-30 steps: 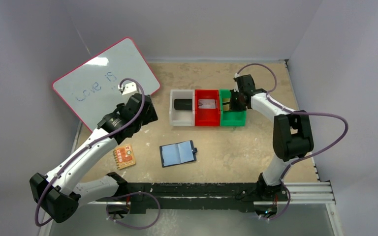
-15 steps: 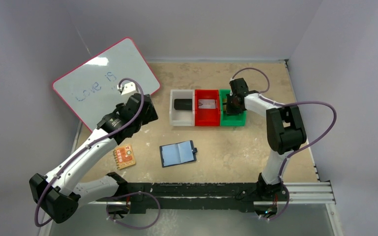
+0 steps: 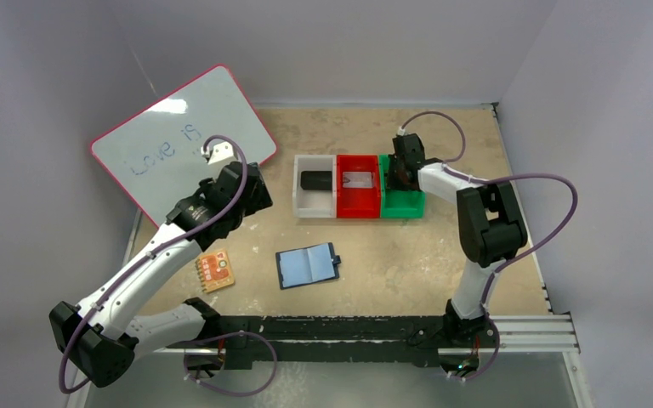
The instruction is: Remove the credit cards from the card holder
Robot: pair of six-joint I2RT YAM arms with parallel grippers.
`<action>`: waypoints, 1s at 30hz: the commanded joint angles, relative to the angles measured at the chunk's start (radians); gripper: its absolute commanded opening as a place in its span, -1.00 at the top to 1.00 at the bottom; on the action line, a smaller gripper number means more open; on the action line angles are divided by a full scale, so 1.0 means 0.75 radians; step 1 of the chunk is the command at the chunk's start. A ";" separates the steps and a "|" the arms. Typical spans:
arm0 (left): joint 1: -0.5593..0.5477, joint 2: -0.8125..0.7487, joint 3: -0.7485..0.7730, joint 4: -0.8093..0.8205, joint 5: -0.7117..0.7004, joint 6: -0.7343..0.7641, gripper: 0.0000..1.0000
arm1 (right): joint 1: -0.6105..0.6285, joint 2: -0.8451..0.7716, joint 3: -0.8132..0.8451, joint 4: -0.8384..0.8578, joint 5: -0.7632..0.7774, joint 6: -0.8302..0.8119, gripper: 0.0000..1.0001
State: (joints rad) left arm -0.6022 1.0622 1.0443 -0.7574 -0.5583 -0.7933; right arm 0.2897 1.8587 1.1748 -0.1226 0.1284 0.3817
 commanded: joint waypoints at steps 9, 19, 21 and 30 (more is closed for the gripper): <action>0.012 -0.047 0.035 0.020 -0.076 -0.022 -0.56 | 0.004 -0.017 0.038 0.030 0.062 0.049 1.00; 0.011 -0.095 0.049 0.004 -0.177 -0.026 -0.56 | 0.004 -0.324 -0.042 0.054 -0.009 0.036 0.91; 0.011 -0.113 0.059 0.000 -0.223 -0.024 -0.56 | 0.004 -0.426 -0.064 0.053 -0.008 0.026 0.81; 0.011 -0.130 0.193 -0.065 -0.490 -0.015 -0.59 | 0.003 -0.931 -0.091 0.065 0.139 -0.108 -0.48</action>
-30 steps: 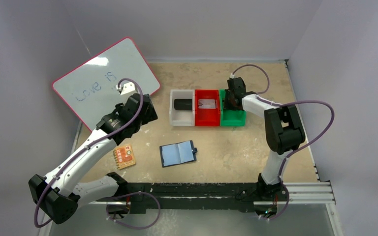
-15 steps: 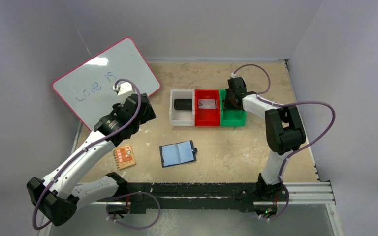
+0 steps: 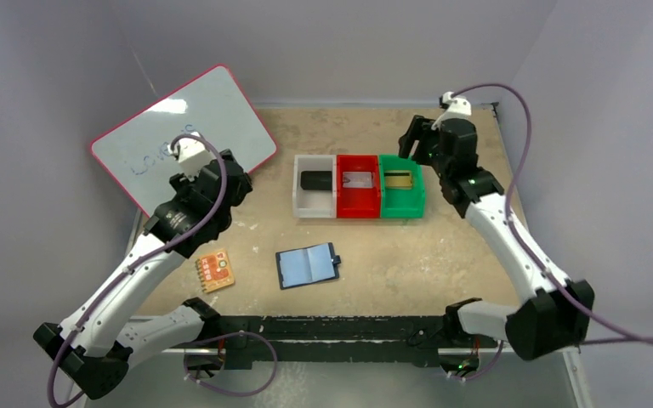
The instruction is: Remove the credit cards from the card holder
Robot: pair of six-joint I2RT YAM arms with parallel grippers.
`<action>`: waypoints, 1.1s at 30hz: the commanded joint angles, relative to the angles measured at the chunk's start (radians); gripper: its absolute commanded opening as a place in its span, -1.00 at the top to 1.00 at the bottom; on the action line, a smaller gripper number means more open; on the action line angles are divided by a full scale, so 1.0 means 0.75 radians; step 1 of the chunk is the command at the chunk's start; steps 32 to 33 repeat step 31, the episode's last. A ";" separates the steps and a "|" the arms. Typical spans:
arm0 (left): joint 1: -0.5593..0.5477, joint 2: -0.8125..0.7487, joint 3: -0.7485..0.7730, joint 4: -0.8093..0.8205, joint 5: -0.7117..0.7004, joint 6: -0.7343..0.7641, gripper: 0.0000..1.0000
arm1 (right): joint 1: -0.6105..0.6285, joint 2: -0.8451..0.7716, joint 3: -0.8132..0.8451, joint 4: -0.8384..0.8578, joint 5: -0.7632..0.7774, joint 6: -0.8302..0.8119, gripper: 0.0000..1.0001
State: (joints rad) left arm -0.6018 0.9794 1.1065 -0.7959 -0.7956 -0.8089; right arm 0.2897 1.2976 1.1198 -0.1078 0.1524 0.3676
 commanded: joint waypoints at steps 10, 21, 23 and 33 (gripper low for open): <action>0.011 -0.030 0.288 -0.155 -0.435 -0.029 -0.67 | 0.004 -0.612 -0.014 0.107 0.347 -0.212 -1.00; 0.011 -0.112 0.283 -0.198 -0.548 -0.008 -0.70 | 0.003 -0.671 0.051 -0.049 0.428 -0.229 -1.00; 0.011 -0.111 0.293 -0.203 -0.552 -0.006 -0.70 | 0.003 -0.667 0.061 -0.066 0.431 -0.231 -1.00; 0.011 -0.090 0.310 -0.181 -0.534 0.006 -0.72 | 0.004 -0.662 0.093 -0.085 0.439 -0.245 -1.00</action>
